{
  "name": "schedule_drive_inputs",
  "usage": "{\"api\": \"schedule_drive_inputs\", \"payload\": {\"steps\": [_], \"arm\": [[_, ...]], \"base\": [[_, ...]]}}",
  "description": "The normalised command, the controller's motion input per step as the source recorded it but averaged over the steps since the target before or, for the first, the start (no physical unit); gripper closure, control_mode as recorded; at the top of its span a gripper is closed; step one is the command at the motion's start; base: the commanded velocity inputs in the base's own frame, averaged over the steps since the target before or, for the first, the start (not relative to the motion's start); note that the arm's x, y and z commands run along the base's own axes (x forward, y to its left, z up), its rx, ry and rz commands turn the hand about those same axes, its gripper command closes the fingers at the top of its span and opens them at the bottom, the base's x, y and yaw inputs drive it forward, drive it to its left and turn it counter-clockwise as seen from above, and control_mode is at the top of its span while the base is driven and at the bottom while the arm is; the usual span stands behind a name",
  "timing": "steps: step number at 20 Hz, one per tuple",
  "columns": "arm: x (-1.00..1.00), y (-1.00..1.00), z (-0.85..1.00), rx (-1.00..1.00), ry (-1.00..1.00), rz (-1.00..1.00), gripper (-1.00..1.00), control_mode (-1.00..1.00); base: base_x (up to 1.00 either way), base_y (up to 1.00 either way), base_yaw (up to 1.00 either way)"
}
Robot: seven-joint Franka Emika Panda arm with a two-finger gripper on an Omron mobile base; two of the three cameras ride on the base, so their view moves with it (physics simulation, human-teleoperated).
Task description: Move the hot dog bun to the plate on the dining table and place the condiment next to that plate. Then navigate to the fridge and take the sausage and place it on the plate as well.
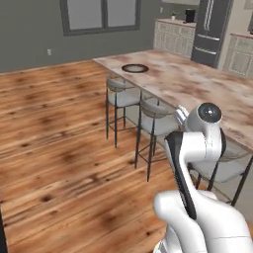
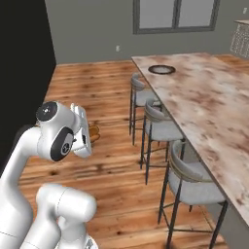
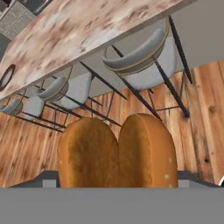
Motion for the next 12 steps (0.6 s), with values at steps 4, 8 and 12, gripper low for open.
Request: {"api": "schedule_drive_inputs", "payload": {"steps": [4, 8, 12], "arm": [[0.00, 0.00, 0.00, 0.00, 0.00, 0.00, 1.00, 1.00], [0.00, 0.00, 0.00, 0.00, 0.00, 0.00, 1.00, 1.00], [0.00, 0.00, 0.00, 0.00, 0.00, 0.00, 1.00, 1.00]], "base": [[1.00, 0.99, -0.37], [1.00, 0.99, -0.37], [1.00, 0.96, -0.38]]}}
